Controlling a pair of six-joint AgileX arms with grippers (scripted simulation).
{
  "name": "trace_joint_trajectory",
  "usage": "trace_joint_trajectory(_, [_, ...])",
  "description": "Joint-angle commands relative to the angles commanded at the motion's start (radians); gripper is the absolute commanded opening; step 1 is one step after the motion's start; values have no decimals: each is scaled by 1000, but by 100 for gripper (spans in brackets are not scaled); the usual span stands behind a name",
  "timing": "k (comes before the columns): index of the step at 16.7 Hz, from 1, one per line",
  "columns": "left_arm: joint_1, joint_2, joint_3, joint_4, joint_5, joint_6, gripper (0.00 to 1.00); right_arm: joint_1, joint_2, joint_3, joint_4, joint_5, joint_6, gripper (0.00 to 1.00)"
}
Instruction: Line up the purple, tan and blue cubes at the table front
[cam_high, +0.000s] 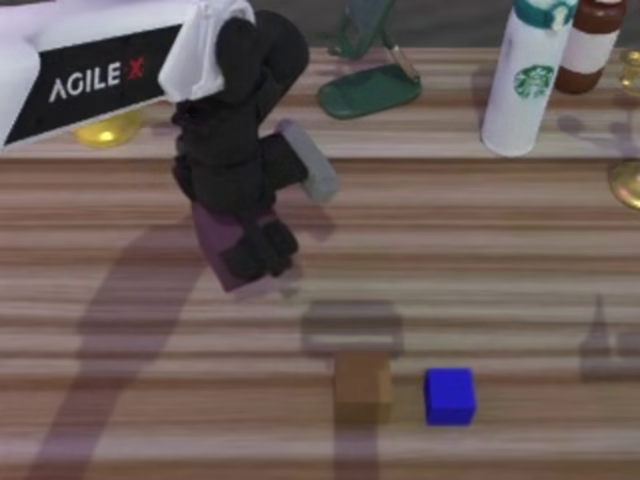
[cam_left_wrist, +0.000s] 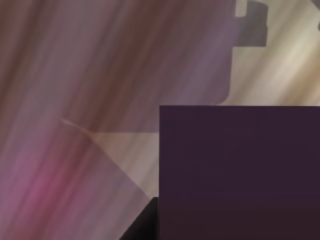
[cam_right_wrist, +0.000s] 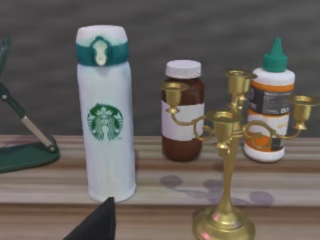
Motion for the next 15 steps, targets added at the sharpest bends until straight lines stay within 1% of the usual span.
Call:
trace_joint_trajectory(6, [-103, -243, -315, 48, 3, 234, 0, 0, 0, 0, 0, 0, 0, 100])
trace_joint_trajectory(8, [-130, -308, -390, 60, 4, 296, 0, 0, 0, 0, 0, 0, 0, 100])
trace_joint_trajectory(10, [-145, -340, -424, 67, 4, 328, 0, 0, 0, 0, 0, 0, 0, 100])
trace_joint_trajectory(15, [-141, -337, -425, 68, 4, 330, 0, 0, 0, 0, 0, 0, 0, 100])
